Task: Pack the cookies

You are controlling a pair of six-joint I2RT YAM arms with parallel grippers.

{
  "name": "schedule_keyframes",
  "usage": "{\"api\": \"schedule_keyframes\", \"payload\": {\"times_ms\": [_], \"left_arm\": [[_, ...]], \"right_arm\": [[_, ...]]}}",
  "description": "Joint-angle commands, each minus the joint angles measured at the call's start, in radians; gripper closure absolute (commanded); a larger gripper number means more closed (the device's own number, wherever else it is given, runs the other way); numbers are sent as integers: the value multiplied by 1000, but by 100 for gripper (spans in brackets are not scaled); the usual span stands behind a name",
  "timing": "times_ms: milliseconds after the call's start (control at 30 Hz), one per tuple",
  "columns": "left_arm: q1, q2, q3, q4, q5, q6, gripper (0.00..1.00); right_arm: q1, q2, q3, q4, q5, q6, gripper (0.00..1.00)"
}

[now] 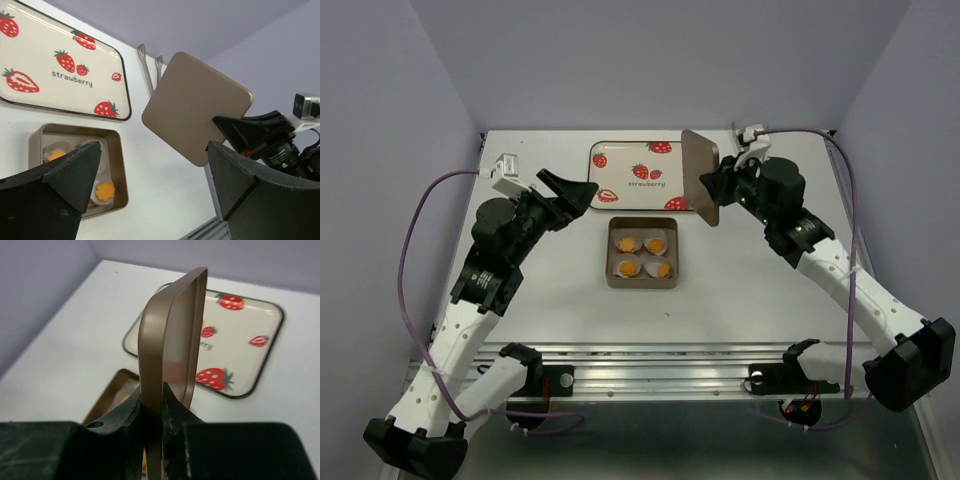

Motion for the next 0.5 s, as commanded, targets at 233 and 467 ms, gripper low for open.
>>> {"api": "schedule_keyframes", "payload": {"times_ms": [233, 467], "left_arm": [[2, 136, -129, 205, 102, 81, 1], [19, 219, -126, 248, 159, 104, 1]], "right_arm": [[-204, 152, 90, 59, -868, 566, 89], [-300, 166, -135, 338, -975, 784, 89]]}}
